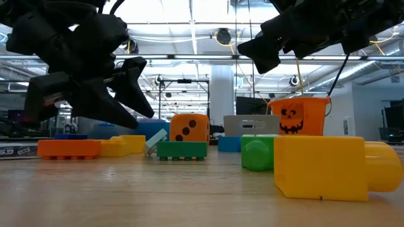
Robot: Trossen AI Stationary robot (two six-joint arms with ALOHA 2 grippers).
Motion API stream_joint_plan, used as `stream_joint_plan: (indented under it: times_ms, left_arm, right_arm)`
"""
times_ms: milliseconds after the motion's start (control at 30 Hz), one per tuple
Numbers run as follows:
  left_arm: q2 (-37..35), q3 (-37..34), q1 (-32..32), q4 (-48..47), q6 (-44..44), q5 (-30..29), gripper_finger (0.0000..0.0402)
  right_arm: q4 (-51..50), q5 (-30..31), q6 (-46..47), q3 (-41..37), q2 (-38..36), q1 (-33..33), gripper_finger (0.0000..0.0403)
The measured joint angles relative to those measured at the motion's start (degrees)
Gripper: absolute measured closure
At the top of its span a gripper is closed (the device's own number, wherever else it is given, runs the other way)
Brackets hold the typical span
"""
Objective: Pick & Place Toys
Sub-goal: Put the light blue game piece into the black bin
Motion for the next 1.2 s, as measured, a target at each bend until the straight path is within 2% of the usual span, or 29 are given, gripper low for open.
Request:
stream_joint_plan:
  times_ms: [200,533,667,1200]
  left_arm:
    - [0.0,0.0,0.0,-1.4,0.0,0.0,0.0208]
    - [0.0,1.1,0.2,-1.7,1.6,0.0,0.0126]
    - [0.0,1.5,0.9,-2.6,3.4,0.0,0.0105]
    - [1.4,1.5,1.9,-0.5,6.1,0.1,0.011]
  right_arm:
    - [0.0,0.0,0.0,0.0,0.0,0.0,0.0179]
    - [0.0,0.0,0.0,0.0,0.0,0.0,0.0179]
    - [0.0,0.0,0.0,0.0,0.0,0.0,0.0179]
    - [0.0,0.0,0.0,0.0,0.0,0.0,0.0179]
